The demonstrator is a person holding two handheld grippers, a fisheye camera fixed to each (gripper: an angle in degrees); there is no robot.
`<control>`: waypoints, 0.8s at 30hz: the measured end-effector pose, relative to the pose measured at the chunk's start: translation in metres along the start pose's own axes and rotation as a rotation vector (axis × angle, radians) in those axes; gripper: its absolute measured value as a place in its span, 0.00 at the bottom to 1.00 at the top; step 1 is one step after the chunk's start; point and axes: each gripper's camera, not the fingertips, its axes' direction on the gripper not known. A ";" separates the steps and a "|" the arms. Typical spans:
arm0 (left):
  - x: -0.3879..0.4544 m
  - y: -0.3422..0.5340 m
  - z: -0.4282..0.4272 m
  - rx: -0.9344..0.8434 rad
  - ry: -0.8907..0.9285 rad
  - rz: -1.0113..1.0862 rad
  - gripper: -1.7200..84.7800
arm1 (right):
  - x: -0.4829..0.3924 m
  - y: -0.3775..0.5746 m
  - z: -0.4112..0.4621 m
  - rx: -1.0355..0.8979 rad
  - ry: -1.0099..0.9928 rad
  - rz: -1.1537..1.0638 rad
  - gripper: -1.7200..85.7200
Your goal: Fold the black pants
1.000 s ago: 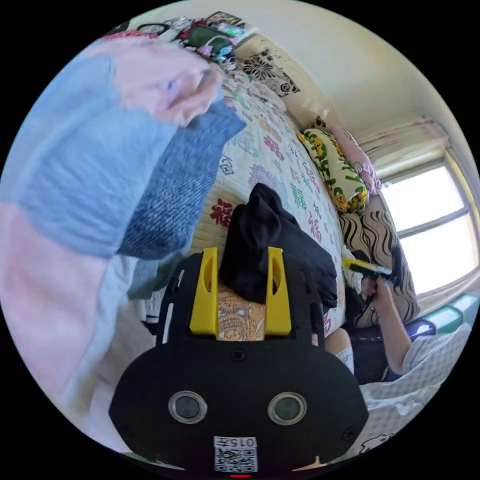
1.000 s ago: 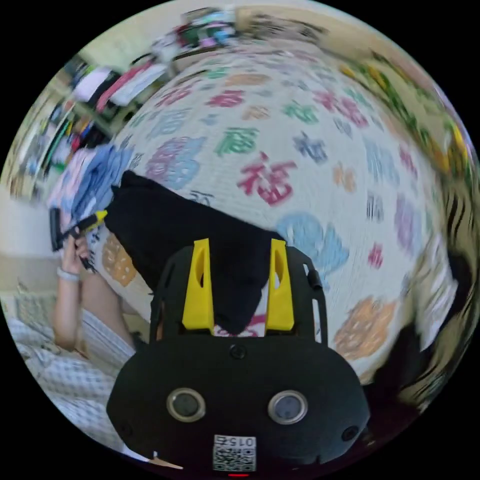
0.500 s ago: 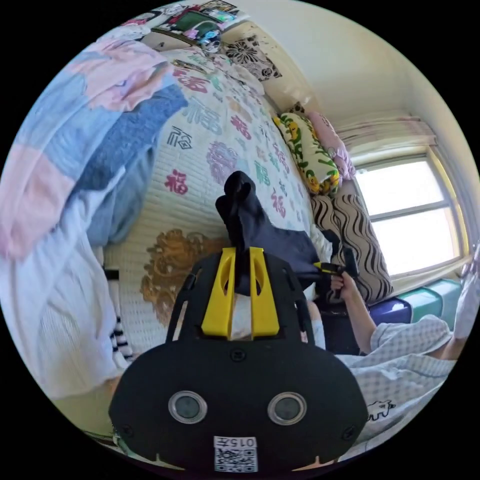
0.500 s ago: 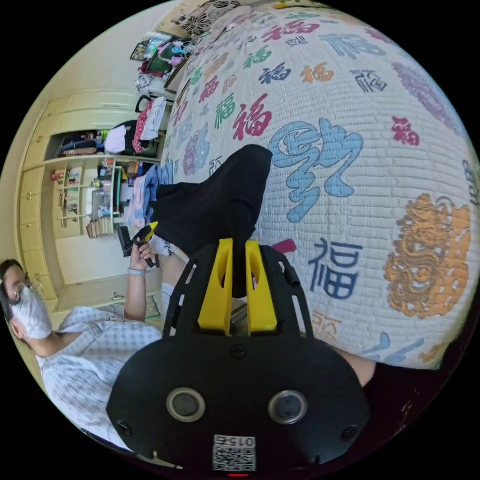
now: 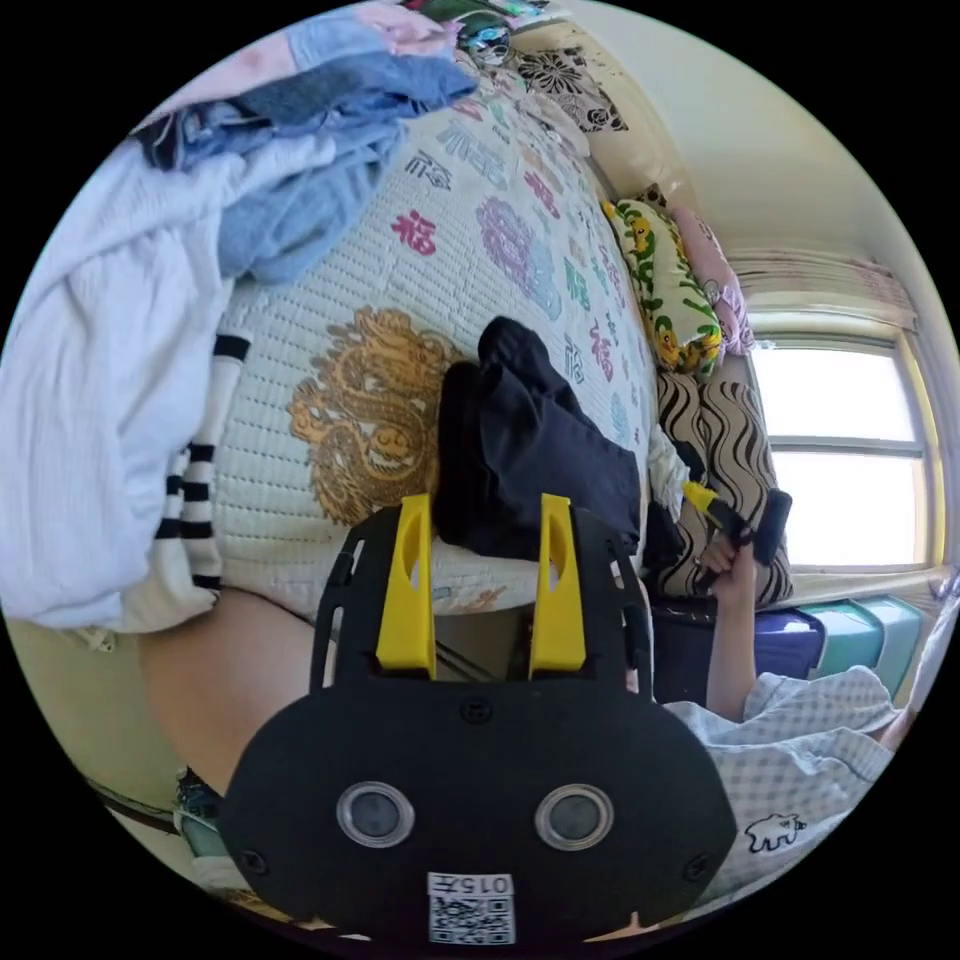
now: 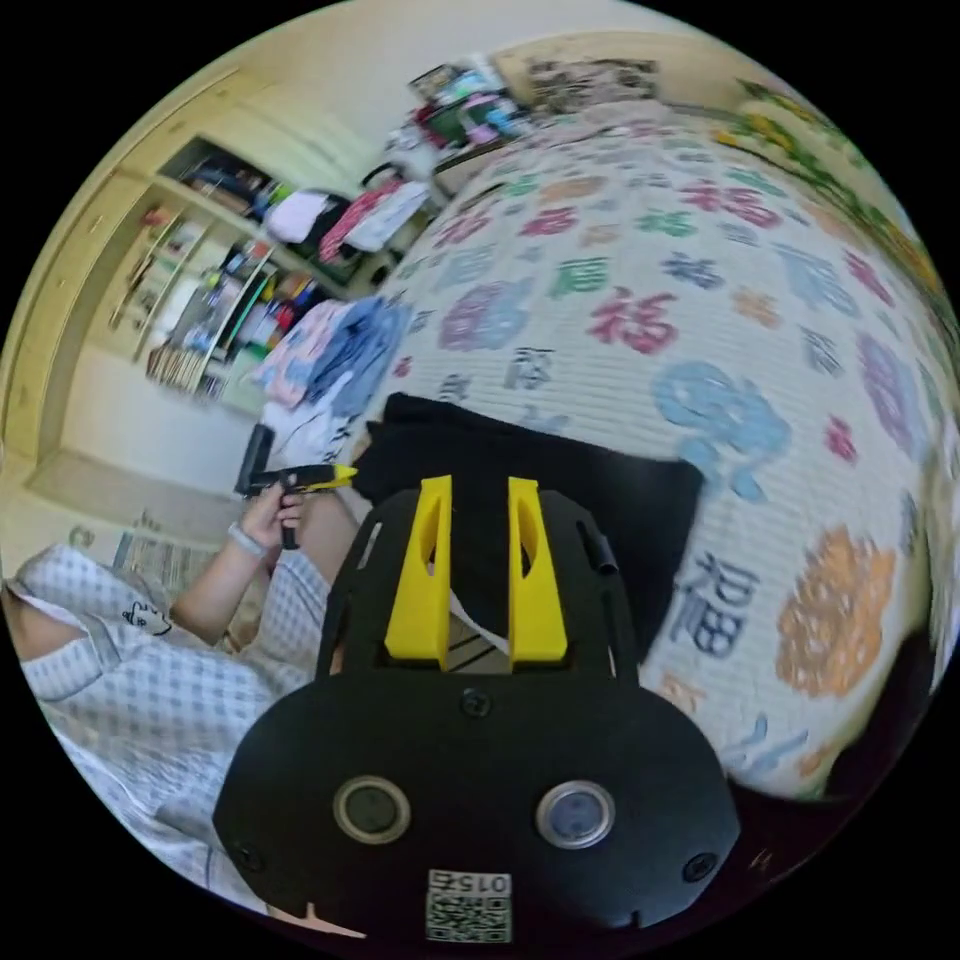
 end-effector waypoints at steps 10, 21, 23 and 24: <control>-0.039 0.048 0.057 0.133 0.066 -0.103 0.13 | -0.110 -0.156 0.183 -0.520 0.117 -0.295 0.15; -0.033 0.093 0.109 0.211 0.011 0.064 0.08 | -0.125 -0.139 0.153 -0.488 0.216 -0.392 0.06; -0.019 0.104 0.116 0.242 -0.046 0.132 0.08 | -0.115 -0.134 0.123 -0.407 0.111 -0.349 0.06; -0.008 0.112 0.121 0.271 -0.084 0.173 0.08 | -0.107 -0.130 0.101 -0.348 0.038 -0.323 0.06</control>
